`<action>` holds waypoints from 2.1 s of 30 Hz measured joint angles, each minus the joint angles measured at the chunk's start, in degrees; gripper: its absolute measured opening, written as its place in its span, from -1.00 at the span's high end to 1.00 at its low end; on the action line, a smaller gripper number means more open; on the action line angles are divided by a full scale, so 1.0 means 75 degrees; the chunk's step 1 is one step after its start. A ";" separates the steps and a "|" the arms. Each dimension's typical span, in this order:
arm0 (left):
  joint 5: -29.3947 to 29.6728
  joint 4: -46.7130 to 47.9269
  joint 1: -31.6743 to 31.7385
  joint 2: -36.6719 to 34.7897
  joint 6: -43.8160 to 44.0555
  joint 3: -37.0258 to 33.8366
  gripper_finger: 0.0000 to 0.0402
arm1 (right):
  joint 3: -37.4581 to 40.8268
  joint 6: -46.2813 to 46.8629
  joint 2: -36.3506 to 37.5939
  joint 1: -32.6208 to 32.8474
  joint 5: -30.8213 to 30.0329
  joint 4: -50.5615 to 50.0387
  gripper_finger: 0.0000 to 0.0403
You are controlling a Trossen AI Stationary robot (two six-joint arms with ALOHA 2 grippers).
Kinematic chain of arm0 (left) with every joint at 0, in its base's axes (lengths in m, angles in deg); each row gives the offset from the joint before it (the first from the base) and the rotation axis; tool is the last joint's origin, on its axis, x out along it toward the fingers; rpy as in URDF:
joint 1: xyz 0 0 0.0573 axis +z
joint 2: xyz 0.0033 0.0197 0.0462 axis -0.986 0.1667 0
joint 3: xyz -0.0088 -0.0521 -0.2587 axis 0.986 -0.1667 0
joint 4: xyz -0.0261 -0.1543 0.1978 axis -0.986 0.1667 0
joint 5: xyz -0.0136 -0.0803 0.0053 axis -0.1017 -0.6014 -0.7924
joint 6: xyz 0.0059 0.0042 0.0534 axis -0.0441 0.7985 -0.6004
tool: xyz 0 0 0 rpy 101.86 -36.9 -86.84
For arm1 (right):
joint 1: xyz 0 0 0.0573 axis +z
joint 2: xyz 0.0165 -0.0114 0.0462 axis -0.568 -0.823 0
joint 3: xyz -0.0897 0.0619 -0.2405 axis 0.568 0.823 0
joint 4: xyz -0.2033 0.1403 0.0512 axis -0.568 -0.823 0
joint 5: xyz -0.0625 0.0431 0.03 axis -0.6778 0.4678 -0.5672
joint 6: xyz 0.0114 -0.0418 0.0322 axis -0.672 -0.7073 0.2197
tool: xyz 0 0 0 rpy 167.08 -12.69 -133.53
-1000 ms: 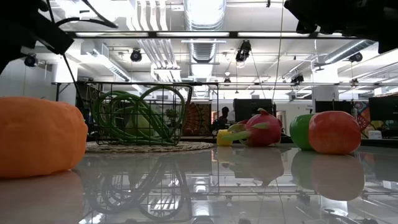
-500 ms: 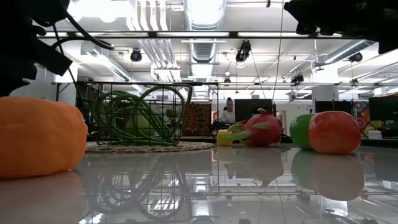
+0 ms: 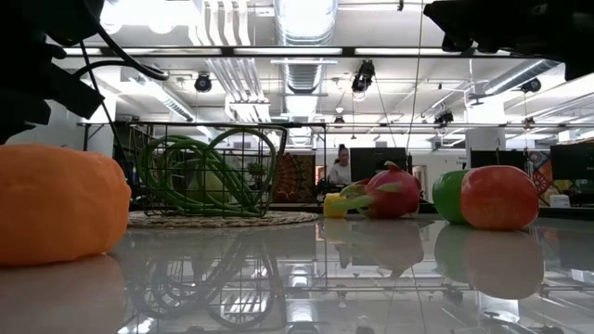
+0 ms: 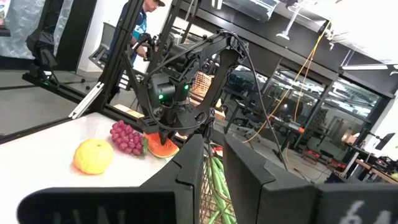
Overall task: Build produce basket
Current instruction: Put the red watermelon into the wire basket
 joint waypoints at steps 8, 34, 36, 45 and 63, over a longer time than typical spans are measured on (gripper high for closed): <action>-0.0051 0.0020 0.0000 -0.0009 -0.0028 0.0140 0.91 | -0.0003 0.0000 0.0000 0.0000 0.0000 -0.0025 0.74; 0.1363 0.1877 0.0829 0.1510 -0.4824 0.6751 0.91 | -0.0044 0.0020 0.0000 0.0000 0.0000 -0.0098 0.74; 0.1524 0.1872 0.1082 0.1684 -0.5881 0.7182 0.91 | -0.0043 0.0017 0.0000 0.0000 0.0000 -0.0096 0.74; 0.2054 0.1883 0.2794 0.1983 -0.9128 0.8368 0.90 | -0.0023 -0.0050 0.0000 0.0000 0.0002 -0.0211 0.74; 0.2711 0.1442 0.5477 0.2056 -1.2193 0.8365 0.90 | -0.0041 -0.0029 0.0000 0.0000 0.0000 -0.0281 0.74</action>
